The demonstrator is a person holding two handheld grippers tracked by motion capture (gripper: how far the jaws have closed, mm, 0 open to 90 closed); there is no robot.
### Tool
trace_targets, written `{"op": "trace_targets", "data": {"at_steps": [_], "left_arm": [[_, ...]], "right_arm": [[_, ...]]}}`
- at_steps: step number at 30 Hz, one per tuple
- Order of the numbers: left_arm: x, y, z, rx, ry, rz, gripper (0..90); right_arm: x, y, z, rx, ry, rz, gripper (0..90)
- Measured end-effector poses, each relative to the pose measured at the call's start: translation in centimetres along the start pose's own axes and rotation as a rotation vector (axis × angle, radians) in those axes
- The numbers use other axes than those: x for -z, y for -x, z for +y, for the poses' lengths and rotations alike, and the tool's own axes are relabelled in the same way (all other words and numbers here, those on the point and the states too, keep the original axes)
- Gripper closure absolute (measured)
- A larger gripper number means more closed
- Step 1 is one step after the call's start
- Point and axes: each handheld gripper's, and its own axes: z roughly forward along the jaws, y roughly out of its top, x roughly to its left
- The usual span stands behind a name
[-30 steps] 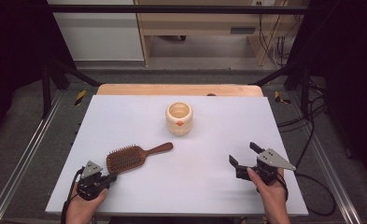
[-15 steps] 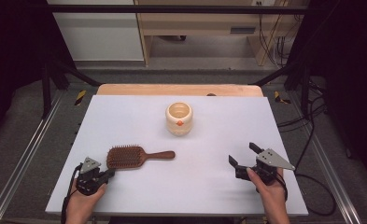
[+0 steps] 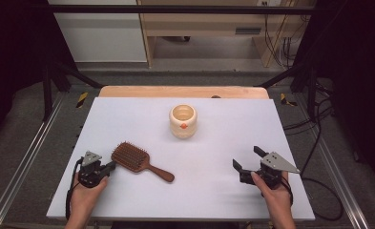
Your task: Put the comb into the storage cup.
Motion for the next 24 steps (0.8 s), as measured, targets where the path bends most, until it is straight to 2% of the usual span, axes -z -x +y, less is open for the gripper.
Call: {"op": "trace_targets", "data": {"at_steps": [10,22,24], "left_arm": [[-1.8,-0.6,1.9,-0.015,-0.028,0.007,90.0],[-4.3,-1.1,4.2,-0.037,-0.066,-0.018,90.0],[-4.9,-1.1,4.8,-0.032,-0.075,-0.036,90.0]], "right_arm": [[0.0,-0.1,0.0,0.004,-0.006,0.008,7.0],[-0.2,-0.2,0.0,0.009,-0.014,0.017,7.0],[-0.2,-0.3,0.0,0.012,-0.015,0.02,7.0]]}}
